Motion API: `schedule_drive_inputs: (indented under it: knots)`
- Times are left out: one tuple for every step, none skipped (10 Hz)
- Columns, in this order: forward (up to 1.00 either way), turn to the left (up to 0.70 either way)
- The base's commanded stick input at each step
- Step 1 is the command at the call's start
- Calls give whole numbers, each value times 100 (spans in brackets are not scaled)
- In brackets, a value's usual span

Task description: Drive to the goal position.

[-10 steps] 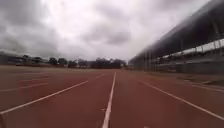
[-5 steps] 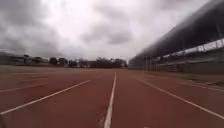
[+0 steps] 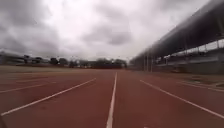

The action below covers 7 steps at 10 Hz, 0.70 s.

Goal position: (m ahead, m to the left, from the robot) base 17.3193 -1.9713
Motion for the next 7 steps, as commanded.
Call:
schedule_drive_inputs:
  knots:
    - [70, 0]
    - [70, 0]
    - [70, 0]
    - [70, 0]
    - [70, 0]
    - [70, 0]
    - [70, 0]
